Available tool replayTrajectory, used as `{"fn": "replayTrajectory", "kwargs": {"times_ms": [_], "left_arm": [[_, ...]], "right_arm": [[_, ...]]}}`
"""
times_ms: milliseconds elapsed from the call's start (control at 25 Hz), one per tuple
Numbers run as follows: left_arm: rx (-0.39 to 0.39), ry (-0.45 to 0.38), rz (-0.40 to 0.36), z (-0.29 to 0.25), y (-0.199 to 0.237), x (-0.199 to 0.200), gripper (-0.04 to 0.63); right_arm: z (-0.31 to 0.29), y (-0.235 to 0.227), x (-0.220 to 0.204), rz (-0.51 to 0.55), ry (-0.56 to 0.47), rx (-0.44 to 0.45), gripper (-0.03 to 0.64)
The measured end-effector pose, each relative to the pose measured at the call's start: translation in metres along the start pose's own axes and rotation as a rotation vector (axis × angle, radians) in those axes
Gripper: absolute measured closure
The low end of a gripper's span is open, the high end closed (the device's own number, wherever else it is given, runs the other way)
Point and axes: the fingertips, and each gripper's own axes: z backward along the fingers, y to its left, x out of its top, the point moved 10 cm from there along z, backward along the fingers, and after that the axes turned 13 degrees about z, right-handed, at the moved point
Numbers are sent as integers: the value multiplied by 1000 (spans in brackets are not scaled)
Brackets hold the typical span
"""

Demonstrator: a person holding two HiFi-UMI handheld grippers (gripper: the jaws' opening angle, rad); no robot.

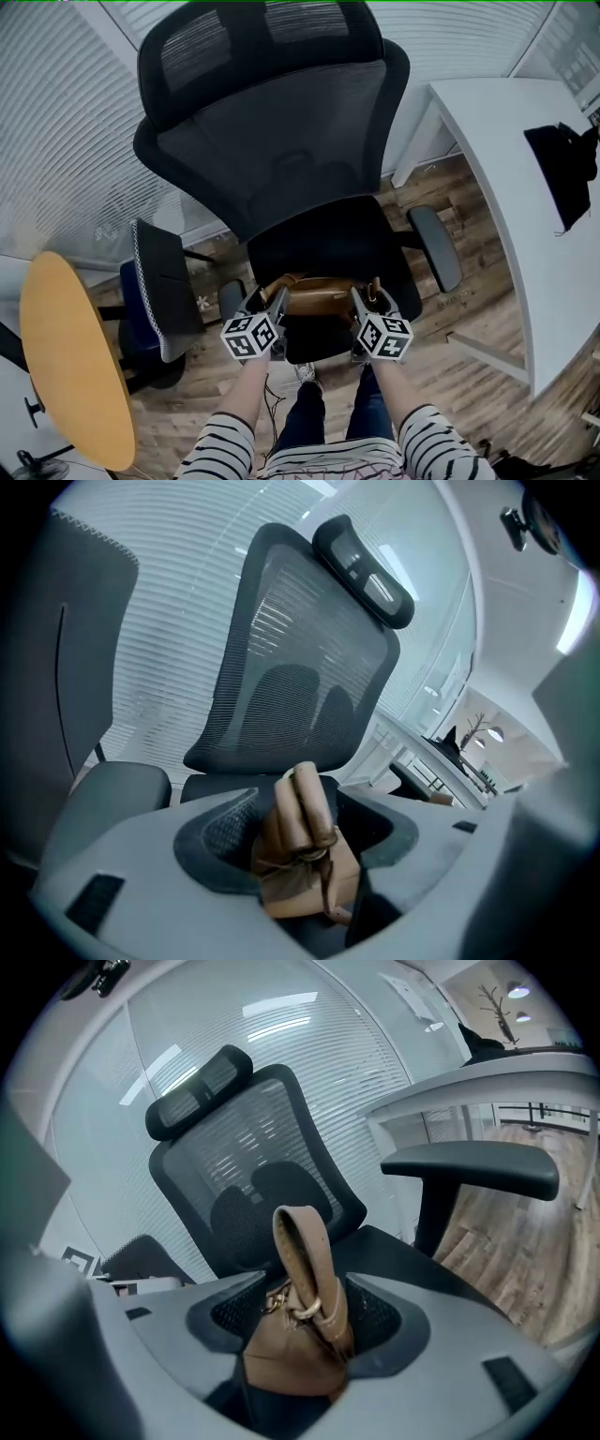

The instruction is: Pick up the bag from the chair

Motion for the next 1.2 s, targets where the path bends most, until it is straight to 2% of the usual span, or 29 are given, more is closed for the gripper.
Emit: {"fn": "replayTrajectory", "kwargs": {"times_ms": [120,240,520,760,1200], "left_arm": [[13,-23,17,0,5,1,348],[18,-28,13,0,6,-6,375],[28,-2,-22,11,4,-10,419],[24,-5,-16,30,-1,-12,434],[-49,-28,-32,70,-34,10,436]], "right_arm": [[-1,2,1,11,3,-10,356],[1,0,-4,13,7,-13,400],[13,8,-6,-53,12,-60,460],[27,16,2,-16,21,-51,469],[78,34,38,23,-21,-67,469]]}}
